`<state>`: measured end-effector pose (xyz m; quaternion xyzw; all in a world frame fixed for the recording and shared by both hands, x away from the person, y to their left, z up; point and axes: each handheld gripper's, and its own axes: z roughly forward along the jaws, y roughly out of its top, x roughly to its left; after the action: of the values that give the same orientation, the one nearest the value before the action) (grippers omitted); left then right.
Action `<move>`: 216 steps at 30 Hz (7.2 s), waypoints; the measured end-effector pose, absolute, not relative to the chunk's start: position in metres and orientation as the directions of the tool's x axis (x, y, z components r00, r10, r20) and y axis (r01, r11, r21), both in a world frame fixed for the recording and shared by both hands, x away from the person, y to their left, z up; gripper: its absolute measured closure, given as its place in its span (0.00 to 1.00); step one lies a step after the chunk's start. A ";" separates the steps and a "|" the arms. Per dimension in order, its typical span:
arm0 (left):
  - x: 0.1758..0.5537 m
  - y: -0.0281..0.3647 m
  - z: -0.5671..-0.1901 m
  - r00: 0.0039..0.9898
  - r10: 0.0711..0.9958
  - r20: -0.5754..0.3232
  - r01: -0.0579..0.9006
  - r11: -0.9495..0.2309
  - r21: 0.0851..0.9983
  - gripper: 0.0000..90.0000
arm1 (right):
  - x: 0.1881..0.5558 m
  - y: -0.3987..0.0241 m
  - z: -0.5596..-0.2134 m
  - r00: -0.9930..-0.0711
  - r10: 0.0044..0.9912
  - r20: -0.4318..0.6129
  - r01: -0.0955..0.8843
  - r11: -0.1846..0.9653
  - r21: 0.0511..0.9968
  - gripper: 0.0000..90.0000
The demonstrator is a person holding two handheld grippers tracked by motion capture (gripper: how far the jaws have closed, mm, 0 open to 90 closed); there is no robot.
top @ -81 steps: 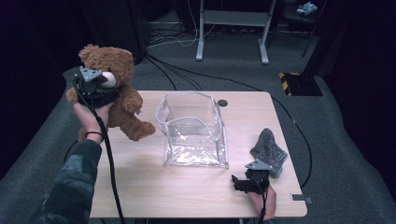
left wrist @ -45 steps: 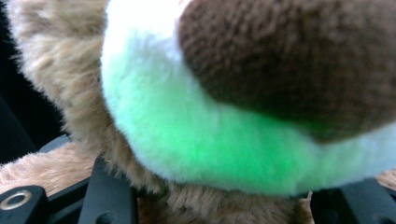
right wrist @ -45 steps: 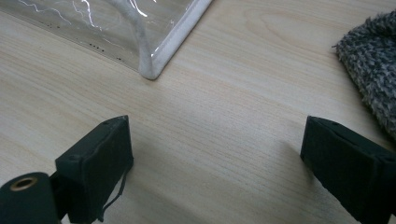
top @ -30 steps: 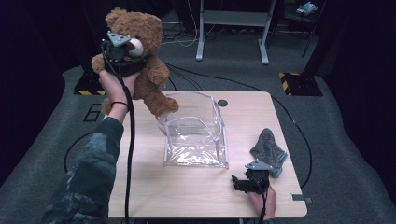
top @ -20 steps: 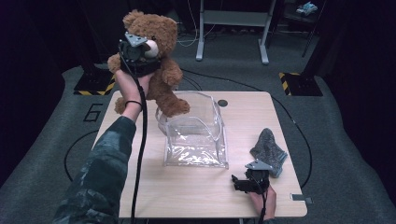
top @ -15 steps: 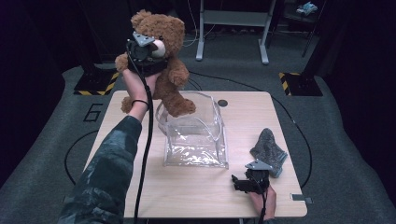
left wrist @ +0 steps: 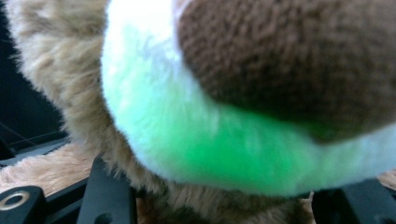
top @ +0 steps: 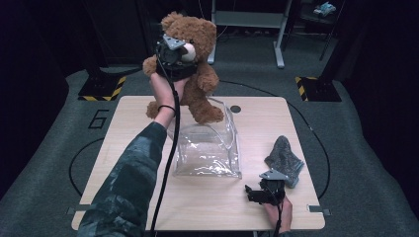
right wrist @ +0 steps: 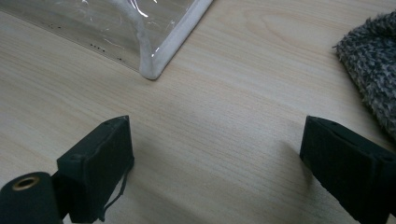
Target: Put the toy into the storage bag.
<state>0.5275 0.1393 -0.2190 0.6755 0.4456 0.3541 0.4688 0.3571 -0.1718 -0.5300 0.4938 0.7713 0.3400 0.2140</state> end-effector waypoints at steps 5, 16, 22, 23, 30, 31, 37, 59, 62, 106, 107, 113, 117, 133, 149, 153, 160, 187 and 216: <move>0.530 0.128 -0.223 0.374 0.926 0.042 0.270 -0.152 0.951 0.49 | 0.357 -0.172 -0.530 -0.421 0.907 0.006 0.616 0.281 0.736 0.10; 0.534 0.116 -0.243 0.414 0.909 -0.051 0.297 -0.082 0.952 0.48 | 0.357 -0.172 -0.530 -0.428 0.904 0.009 0.613 0.283 0.737 0.11; 0.534 0.120 -0.260 0.413 0.909 -0.064 0.319 -0.079 0.944 0.48 | 0.357 -0.172 -0.530 -0.429 0.903 0.008 0.611 0.283 0.739 0.11; 0.533 0.120 -0.262 0.413 0.909 -0.065 0.322 -0.078 0.944 0.48 | 0.357 -0.172 -0.530 -0.429 0.903 0.008 0.611 0.283 0.739 0.11; 0.528 0.122 -0.279 0.419 0.904 -0.081 0.357 -0.082 0.931 0.45 | 0.357 -0.172 -0.530 -0.427 0.904 0.006 0.613 0.285 0.737 0.11; 0.527 0.122 -0.281 0.421 0.903 -0.085 0.365 -0.083 0.927 0.45 | 0.357 -0.172 -0.530 -0.427 0.904 0.005 0.612 0.285 0.738 0.11; 0.519 0.119 -0.293 0.430 0.897 -0.096 0.390 -0.089 0.917 0.44 | 0.357 -0.172 -0.530 -0.427 0.904 0.005 0.612 0.285 0.738 0.11; 0.504 0.116 -0.322 0.442 0.891 -0.105 0.490 -0.141 0.860 0.40 | 0.357 -0.172 -0.530 -0.425 0.905 0.006 0.613 0.283 0.738 0.11; 0.501 0.116 -0.327 0.439 0.892 -0.109 0.504 -0.144 0.852 0.39 | 0.357 -0.172 -0.530 -0.425 0.905 0.005 0.612 0.284 0.738 0.11; 0.481 0.132 -0.336 0.480 0.877 0.013 0.472 -0.271 0.839 0.26 | 0.357 -0.172 -0.530 -0.426 0.905 0.005 0.613 0.284 0.737 0.11; 0.485 0.132 -0.336 0.474 0.881 0.007 0.483 -0.266 0.834 0.26 | 0.357 -0.172 -0.530 -0.426 0.905 0.006 0.614 0.283 0.737 0.11; 0.505 0.138 -0.345 0.427 0.904 -0.009 0.549 -0.251 0.798 0.33 | 0.357 -0.172 -0.530 -0.427 0.904 0.005 0.612 0.285 0.738 0.11; 0.508 0.141 -0.350 0.424 0.905 -0.045 0.562 -0.223 0.796 0.44 | 0.357 -0.172 -0.530 -0.429 0.903 0.005 0.610 0.286 0.739 0.11; 0.488 0.144 -0.356 0.510 0.860 0.015 0.529 -0.328 0.783 0.49 | 0.357 -0.172 -0.530 -0.428 0.904 0.006 0.611 0.284 0.739 0.11; 0.467 0.175 -0.337 0.478 0.878 -0.017 0.519 -0.266 0.813 0.19 | 0.357 -0.172 -0.530 -0.429 0.903 0.005 0.610 0.286 0.739 0.11; 0.460 0.189 -0.331 0.477 0.878 -0.023 0.518 -0.261 0.814 0.18 | 0.357 -0.172 -0.530 -0.429 0.903 0.005 0.610 0.286 0.739 0.11; 0.445 0.212 -0.326 0.478 0.878 -0.008 0.512 -0.272 0.815 0.16 | 0.357 -0.172 -0.530 -0.428 0.904 0.003 0.611 0.286 0.738 0.11; 0.373 0.301 -0.400 0.372 0.928 -0.024 0.567 -0.207 0.797 0.16 | 0.357 -0.172 -0.530 -0.427 0.904 0.001 0.610 0.287 0.738 0.11; 0.351 0.352 -0.520 0.220 0.974 -0.061 0.679 -0.108 0.726 0.09 | 0.357 -0.172 -0.530 -0.426 0.905 0.001 0.610 0.287 0.738 0.11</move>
<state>0.3514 0.3522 -0.5201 0.7093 0.5825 0.2254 0.3268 0.3568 -0.1719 -0.5298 0.4903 0.7725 0.3410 0.2158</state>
